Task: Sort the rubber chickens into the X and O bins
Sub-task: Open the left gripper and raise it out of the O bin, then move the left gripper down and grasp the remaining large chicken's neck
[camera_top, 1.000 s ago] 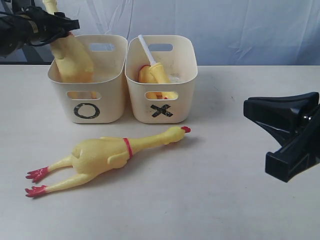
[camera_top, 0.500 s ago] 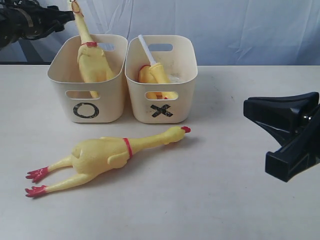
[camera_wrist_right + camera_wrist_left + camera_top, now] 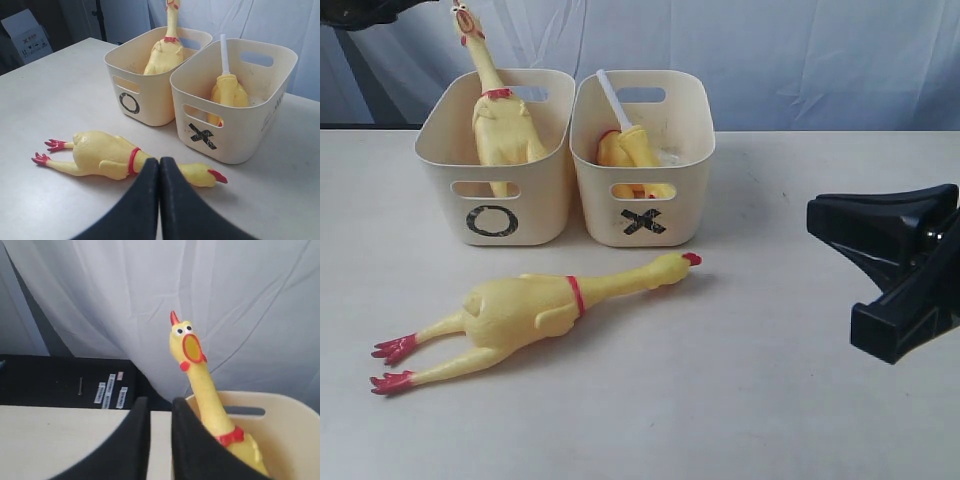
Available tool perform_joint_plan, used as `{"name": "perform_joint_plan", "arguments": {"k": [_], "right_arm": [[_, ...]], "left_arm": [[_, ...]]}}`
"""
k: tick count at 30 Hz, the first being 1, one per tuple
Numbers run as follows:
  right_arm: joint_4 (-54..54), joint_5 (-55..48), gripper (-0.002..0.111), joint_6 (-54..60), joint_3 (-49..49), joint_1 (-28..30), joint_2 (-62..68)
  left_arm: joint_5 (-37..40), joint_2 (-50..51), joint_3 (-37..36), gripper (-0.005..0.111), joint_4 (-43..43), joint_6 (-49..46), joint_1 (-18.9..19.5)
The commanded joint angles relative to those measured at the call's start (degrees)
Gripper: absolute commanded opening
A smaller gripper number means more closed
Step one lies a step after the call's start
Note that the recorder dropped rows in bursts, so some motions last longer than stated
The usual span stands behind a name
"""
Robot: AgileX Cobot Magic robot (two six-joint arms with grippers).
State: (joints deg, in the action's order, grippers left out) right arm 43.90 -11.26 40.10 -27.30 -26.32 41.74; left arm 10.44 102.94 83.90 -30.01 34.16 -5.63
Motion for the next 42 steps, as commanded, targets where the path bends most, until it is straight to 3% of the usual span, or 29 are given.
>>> {"name": "perform_joint_plan", "arguments": {"k": [1, 10, 12, 15, 18, 22, 24, 26, 29, 36, 42], "right_arm": [[0.1, 0.5, 0.0, 0.1, 0.2, 0.3, -0.1], [0.1, 0.4, 0.0, 0.1, 0.2, 0.3, -0.1], [0.1, 0.4, 0.0, 0.1, 0.2, 0.3, -0.1], [0.1, 0.2, 0.0, 0.1, 0.2, 0.3, -0.1], [0.1, 0.2, 0.0, 0.1, 0.2, 0.3, -0.1], [0.1, 0.2, 0.0, 0.1, 0.2, 0.3, -0.1], [0.1, 0.1, 0.0, 0.1, 0.2, 0.3, -0.1], [0.1, 0.1, 0.0, 0.1, 0.2, 0.3, -0.1], [0.1, 0.1, 0.0, 0.1, 0.2, 0.3, -0.1], [0.1, -0.5, 0.0, 0.1, 0.2, 0.3, -0.1], [0.6, -0.9, 0.0, 0.1, 0.2, 0.3, -0.1]], "left_arm": [[9.5, -4.3, 0.2, 0.0, -0.1, -12.5, -4.5], [21.6, -11.3, -6.8, 0.0, 2.2, -28.5, -15.4], [25.2, -12.8, -8.1, 0.0, 7.7, -37.3, -18.1], [39.3, -14.0, -9.1, 0.0, 29.7, -61.7, -23.0], [43.1, -14.0, -10.6, 0.0, 37.5, -73.7, -25.3], [43.4, -13.3, -13.6, 0.016, 38.1, -76.6, -26.6], [42.6, -12.1, -14.7, 0.032, 38.5, -76.7, -26.6], [39.0, -10.4, -16.0, 0.048, 40.7, -76.7, -26.6], [34.3, -7.7, -16.7, 0.061, 43.1, -76.7, -27.2], [22.4, 2.6, -16.7, 0.063, 39.7, -81.7, -31.5], [14.8, 6.7, -16.7, 0.063, 36.5, -81.7, -31.6]]}}
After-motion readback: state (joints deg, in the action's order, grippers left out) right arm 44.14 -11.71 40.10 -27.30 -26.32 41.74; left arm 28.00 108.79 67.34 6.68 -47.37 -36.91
